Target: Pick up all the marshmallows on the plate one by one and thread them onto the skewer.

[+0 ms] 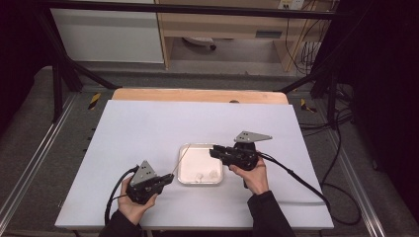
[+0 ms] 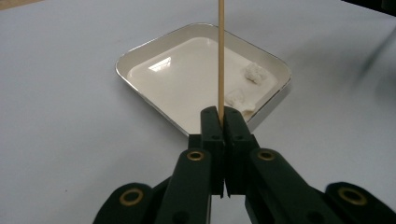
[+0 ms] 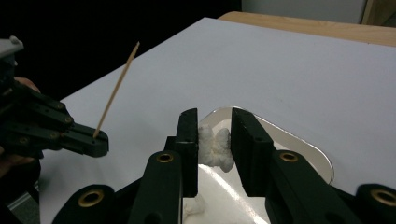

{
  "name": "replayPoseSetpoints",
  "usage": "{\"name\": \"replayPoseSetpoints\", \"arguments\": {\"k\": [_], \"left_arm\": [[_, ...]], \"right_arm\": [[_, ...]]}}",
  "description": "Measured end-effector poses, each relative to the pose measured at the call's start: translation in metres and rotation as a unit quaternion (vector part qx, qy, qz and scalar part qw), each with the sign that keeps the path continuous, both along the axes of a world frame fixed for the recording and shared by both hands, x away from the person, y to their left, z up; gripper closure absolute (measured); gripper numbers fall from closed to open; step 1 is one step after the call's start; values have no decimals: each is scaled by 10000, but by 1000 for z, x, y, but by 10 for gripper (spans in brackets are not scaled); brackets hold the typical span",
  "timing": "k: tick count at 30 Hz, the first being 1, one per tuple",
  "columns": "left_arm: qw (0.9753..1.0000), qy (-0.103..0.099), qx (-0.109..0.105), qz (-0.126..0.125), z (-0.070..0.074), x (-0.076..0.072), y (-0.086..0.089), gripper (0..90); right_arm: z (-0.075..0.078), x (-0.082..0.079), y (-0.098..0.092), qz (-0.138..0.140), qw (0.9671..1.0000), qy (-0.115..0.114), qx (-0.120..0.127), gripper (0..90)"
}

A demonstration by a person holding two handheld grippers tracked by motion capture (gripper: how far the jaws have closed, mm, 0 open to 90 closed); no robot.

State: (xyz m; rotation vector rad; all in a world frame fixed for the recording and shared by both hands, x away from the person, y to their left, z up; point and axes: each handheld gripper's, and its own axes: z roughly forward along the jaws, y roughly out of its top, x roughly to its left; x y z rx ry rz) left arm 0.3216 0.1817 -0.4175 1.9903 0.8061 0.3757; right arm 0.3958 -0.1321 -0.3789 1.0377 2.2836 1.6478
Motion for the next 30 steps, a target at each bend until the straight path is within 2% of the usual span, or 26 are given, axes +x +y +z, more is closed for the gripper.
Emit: {"name": "replayPoseSetpoints", "arguments": {"k": [7,12,19,26,30], "left_arm": [[9999,-21,14,-137,-3,-2,-12,888],[9994,58,144,-313,-8,-3,-22,888],[9988,117,224,-408,-11,-3,-27,888],[9987,35,216,-453,-11,-5,-28,888],[9988,-16,176,-467,-10,-6,-28,888]], "right_arm": [[9,0,-3,-1,9997,29,248,762],[7,0,-1,36,9992,45,396,783],[9,0,0,77,9989,17,462,803],[18,-2,-2,186,9967,2,795,810],[21,-4,1,335,9956,-7,870,811]]}}
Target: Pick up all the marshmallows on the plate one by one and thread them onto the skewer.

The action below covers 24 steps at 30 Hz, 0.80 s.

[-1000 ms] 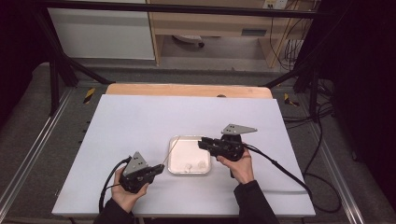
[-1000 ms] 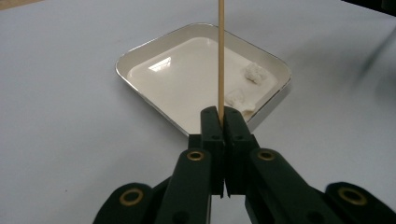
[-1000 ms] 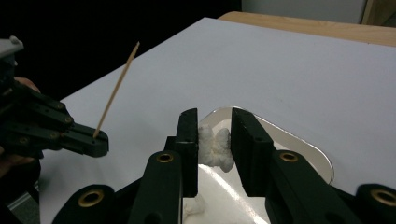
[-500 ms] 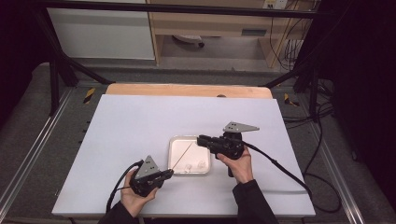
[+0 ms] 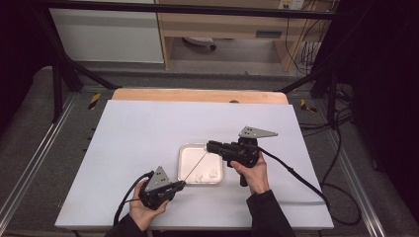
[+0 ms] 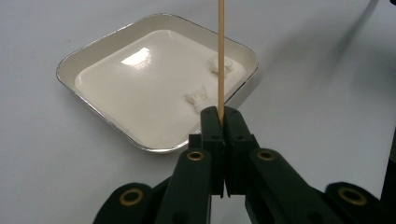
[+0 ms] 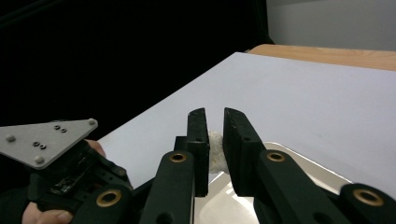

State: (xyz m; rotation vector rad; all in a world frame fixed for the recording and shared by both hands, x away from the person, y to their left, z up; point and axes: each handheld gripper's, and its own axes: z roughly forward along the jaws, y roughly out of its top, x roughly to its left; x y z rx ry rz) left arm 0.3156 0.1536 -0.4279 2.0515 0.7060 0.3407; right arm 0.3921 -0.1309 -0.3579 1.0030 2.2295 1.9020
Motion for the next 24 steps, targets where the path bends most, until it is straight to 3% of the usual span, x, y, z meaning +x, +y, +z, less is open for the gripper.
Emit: {"name": "replayPoseSetpoints", "arguments": {"k": [15,24], "left_arm": [[9999,-84,-53,56,1,-2,2,888],[9995,-262,-69,147,0,-4,2,889]], "right_arm": [[1,-1,2,43,10000,-16,11,815],[-3,-1,7,77,9997,85,194,819]]}}
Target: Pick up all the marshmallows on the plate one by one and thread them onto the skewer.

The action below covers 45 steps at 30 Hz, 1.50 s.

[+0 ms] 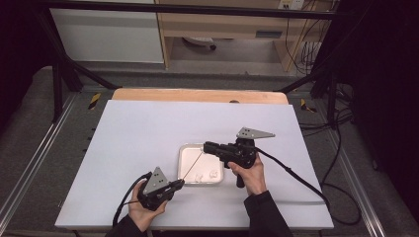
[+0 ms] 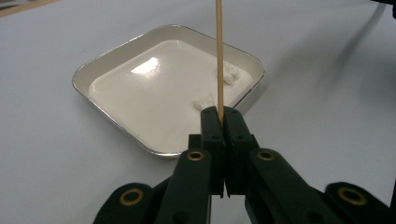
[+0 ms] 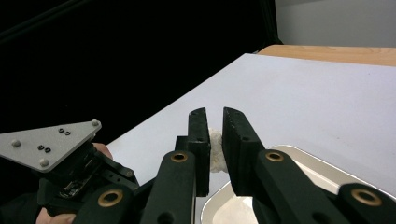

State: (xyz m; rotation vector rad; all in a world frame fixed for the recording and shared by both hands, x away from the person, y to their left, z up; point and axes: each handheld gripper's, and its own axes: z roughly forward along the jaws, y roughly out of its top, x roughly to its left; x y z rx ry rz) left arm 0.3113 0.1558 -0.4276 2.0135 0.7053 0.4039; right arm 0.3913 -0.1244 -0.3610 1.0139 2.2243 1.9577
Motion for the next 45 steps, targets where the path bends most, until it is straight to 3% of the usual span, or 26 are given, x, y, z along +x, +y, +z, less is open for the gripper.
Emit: {"name": "replayPoseSetpoints", "arguments": {"k": [11,17,26,38,45], "left_arm": [[9999,-88,26,-96,0,-1,-1,889],[9996,-184,148,-183,-1,-2,-3,889],[9995,-221,155,-151,-1,-2,-1,890],[9999,-48,-78,-80,-3,0,-1,891],[9997,-156,-183,17,0,-1,1,890]], "right_arm": [[0,3,1,34,9998,69,182,827],[-2,4,1,116,9998,93,117,824],[-2,6,1,295,9989,225,278,836],[-8,3,0,236,9988,248,359,842],[-5,2,-2,113,9991,161,376,782]]}}
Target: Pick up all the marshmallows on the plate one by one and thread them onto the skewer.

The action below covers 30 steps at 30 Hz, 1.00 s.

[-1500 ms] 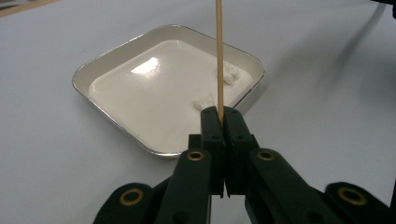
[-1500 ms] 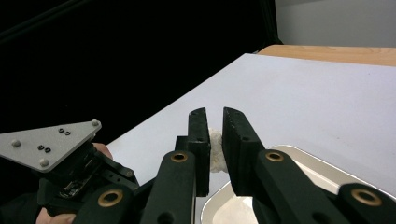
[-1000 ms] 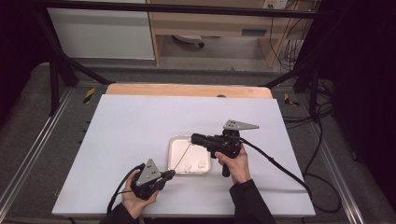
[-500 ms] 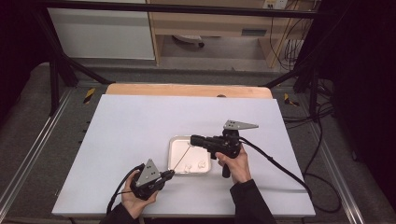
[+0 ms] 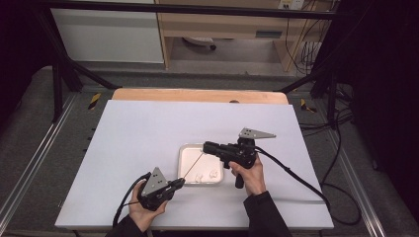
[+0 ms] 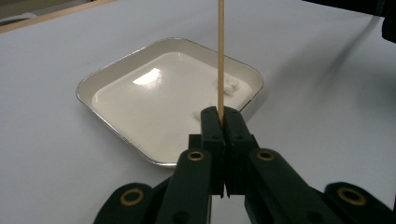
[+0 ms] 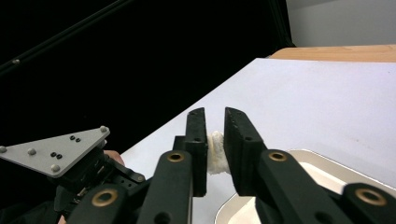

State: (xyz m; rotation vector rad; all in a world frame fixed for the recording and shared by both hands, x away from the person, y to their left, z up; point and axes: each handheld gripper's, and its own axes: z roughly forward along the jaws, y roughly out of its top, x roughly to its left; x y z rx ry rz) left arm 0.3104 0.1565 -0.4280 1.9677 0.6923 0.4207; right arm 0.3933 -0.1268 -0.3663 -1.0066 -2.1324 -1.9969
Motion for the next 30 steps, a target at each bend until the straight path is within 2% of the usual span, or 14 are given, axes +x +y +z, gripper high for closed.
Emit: {"name": "replayPoseSetpoints", "arguments": {"k": [3,7,15,22,30], "left_arm": [[10000,-18,-15,3,0,0,0,891],[9999,-73,-82,20,1,-1,1,891],[9999,-93,-45,-6,0,-2,0,891],[10000,-87,2,11,0,-1,-2,891],[10000,-31,81,37,-1,0,-4,892]], "right_arm": [[-2,0,0,-53,10000,-47,-46,728],[-3,1,-1,-31,10000,-15,-58,716],[-5,1,1,147,9998,97,2,790],[-8,0,4,259,9994,198,72,805],[-11,-2,6,377,9991,184,-26,818]]}}
